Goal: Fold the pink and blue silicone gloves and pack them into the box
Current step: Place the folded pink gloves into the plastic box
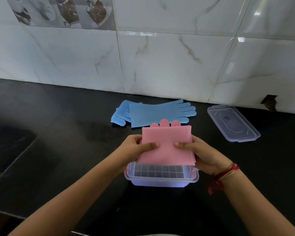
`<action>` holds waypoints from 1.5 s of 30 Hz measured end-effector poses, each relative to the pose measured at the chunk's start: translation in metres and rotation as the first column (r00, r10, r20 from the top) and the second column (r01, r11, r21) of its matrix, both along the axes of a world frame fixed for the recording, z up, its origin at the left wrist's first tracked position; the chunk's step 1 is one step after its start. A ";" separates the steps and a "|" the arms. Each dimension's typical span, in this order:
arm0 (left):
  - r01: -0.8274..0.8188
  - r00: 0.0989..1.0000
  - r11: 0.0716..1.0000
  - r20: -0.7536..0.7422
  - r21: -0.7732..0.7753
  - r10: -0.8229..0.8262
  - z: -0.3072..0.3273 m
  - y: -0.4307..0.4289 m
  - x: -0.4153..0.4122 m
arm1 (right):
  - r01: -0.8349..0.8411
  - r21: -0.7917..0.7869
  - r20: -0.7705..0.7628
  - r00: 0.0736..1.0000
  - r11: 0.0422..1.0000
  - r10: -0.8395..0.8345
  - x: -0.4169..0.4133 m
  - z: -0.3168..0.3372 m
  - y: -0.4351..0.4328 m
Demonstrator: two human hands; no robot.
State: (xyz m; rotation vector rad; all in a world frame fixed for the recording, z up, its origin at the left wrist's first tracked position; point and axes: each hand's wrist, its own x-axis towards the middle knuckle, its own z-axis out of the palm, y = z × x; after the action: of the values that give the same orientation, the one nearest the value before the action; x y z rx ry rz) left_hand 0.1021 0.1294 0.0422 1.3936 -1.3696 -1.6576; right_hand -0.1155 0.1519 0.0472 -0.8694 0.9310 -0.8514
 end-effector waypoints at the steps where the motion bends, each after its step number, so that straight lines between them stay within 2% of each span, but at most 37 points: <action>1: 0.006 0.999 1.000 0.038 -0.012 -0.005 -0.001 -0.002 0.001 | -0.015 0.005 -0.040 0.999 1.000 0.015 0.001 0.001 0.000; 4: 0.058 0.990 0.998 0.131 -0.032 -0.054 -0.003 -0.009 0.006 | -0.033 -0.013 -0.244 0.969 0.999 0.029 0.005 0.003 -0.003; 6: 0.118 0.974 0.992 0.202 -0.043 -0.107 -0.005 -0.012 0.009 | -0.064 -0.033 -0.420 0.906 0.997 0.044 0.009 0.001 -0.007; 8: 0.189 0.936 0.980 0.313 -0.062 -0.160 -0.005 -0.014 0.011 | -0.107 -0.025 -0.579 0.812 0.994 0.073 0.013 -0.002 -0.013; 10: 0.281 0.863 0.957 0.457 -0.076 -0.218 -0.005 -0.016 0.010 | -0.175 0.017 -0.742 0.658 0.984 0.130 0.016 -0.004 -0.019; 13: 0.419 0.657 0.905 0.712 -0.071 -0.248 -0.005 -0.016 0.000 | -0.288 0.052 -0.937 0.316 0.956 0.147 0.025 -0.010 -0.023; 16: 0.537 0.331 0.844 0.923 -0.012 -0.197 -0.009 -0.014 -0.017 | -0.415 0.035 -0.998 0.025 0.909 0.050 0.039 -0.022 -0.024; 17: 0.567 0.230 0.824 0.957 0.013 -0.174 -0.012 -0.012 -0.022 | -0.436 0.046 -0.999 -0.045 0.899 0.030 0.043 -0.028 -0.025; 19: 0.604 0.104 0.795 0.983 0.060 -0.153 -0.018 -0.010 -0.031 | -0.451 0.083 -0.992 -0.127 0.889 0.028 0.048 -0.037 -0.026; 23: 0.608 0.040 0.789 0.988 0.094 -0.148 -0.021 -0.010 -0.038 | -0.458 0.108 -0.980 -0.198 0.882 0.017 0.051 -0.042 -0.031; 25: 0.594 0.039 0.802 0.994 0.055 -0.097 -0.017 -0.006 -0.038 | -0.417 0.011 -0.969 -0.228 0.909 -0.092 0.052 -0.042 -0.028; 26: 0.582 0.055 0.813 0.997 0.011 -0.054 -0.014 -0.003 -0.037 | -0.382 -0.084 -0.955 -0.233 0.920 -0.184 0.052 -0.040 -0.025; 28: 0.556 0.139 0.815 0.985 -0.164 0.104 -0.006 0.001 -0.034 | -0.356 -0.310 -0.896 -0.201 0.881 -0.396 0.050 -0.032 -0.016; 30: 0.557 0.271 0.741 0.926 -0.374 0.263 0.001 0.004 -0.030 | -0.417 -0.434 -0.839 -0.135 0.798 -0.527 0.046 -0.028 -0.008; 32: 0.586 0.434 0.656 0.868 -0.476 0.242 0.001 0.004 -0.031 | -0.487 -0.471 -0.821 -0.063 0.736 -0.567 0.042 -0.023 -0.003; 33: 0.615 0.478 0.641 0.864 -0.459 0.160 -0.002 0.005 -0.034 | -0.513 -0.451 -0.836 -0.043 0.730 -0.547 0.042 -0.023 -0.003; 34: 0.655 0.472 0.643 0.879 -0.397 0.062 -0.008 0.006 -0.038 | -0.533 -0.400 -0.868 -0.040 0.746 -0.495 0.041 -0.023 -0.002; 36: 0.707 0.394 0.664 0.915 -0.243 -0.084 -0.022 0.005 -0.044 | -0.556 -0.245 -0.944 -0.050 0.794 -0.327 0.040 -0.028 -0.003; 38: 0.702 0.371 0.682 0.923 -0.206 -0.103 -0.032 0.001 -0.046 | -0.576 -0.132 -0.975 -0.071 0.807 -0.209 0.041 -0.032 -0.005; 45: 0.702 0.230 0.708 0.966 -0.082 -0.116 -0.039 -0.010 -0.044 | -0.608 0.072 -0.992 -0.128 0.791 -0.008 0.051 -0.034 -0.021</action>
State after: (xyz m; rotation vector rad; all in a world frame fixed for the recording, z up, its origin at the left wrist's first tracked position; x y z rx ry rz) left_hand 0.0579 0.1198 0.0029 1.7300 -2.8524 -0.3796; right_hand -0.0641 0.1304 0.0131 -2.2231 1.7099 0.3481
